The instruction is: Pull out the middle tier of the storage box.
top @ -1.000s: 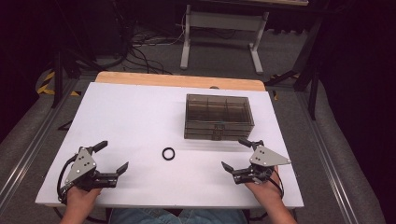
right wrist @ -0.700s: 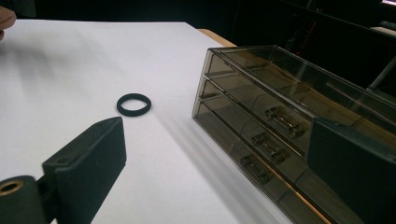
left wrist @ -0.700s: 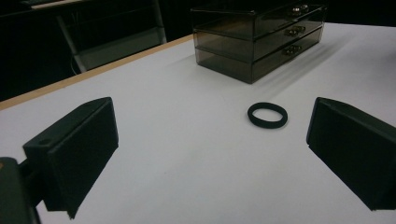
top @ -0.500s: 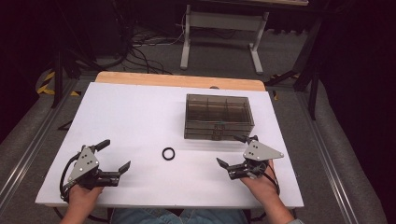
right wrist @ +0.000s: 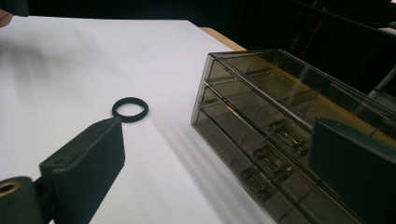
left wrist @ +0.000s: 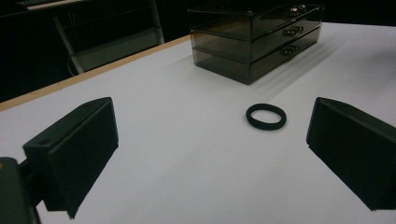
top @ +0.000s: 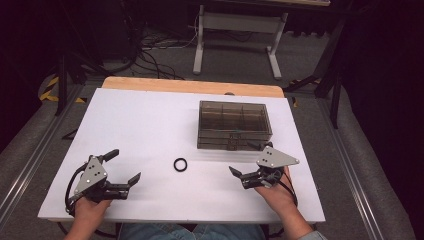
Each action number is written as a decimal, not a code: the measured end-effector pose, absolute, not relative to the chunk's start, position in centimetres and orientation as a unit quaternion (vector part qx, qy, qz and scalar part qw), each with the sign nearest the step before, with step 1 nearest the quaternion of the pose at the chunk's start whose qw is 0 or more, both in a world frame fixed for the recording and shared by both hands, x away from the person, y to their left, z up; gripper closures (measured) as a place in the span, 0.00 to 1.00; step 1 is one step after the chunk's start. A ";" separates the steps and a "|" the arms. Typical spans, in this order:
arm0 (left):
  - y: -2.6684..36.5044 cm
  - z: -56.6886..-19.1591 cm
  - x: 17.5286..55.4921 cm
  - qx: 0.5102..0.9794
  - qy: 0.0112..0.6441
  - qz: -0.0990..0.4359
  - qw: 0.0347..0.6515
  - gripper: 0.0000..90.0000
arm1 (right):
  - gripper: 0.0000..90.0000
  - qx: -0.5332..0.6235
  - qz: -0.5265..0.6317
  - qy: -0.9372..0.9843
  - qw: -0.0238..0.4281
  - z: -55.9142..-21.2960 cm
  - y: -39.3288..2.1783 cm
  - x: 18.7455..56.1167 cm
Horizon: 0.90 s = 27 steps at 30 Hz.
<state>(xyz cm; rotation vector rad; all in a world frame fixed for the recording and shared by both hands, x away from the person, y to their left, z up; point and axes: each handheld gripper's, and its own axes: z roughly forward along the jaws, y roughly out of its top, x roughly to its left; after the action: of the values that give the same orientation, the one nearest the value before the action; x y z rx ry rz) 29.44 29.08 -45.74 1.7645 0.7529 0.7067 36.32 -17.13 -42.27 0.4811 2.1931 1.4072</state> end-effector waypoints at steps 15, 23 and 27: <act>29.1 -45.7 29.4 0.736 0.315 0.296 0.522 0.03 | 0.08 0.104 0.479 0.818 0.300 -41.7 -16.6 36.1; 29.1 -45.7 29.4 0.736 0.315 0.295 0.521 0.03 | 0.11 0.073 0.453 0.824 0.331 -41.6 -16.4 36.0; 29.1 -45.7 29.4 0.736 0.315 0.296 0.521 0.03 | 0.13 0.060 0.434 0.826 0.355 -41.6 -16.4 36.0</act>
<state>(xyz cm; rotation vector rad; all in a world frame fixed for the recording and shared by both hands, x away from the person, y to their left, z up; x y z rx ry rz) 29.42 29.10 -45.74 1.7636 0.7554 0.7087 36.01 -16.41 -41.57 0.1558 2.1343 1.1208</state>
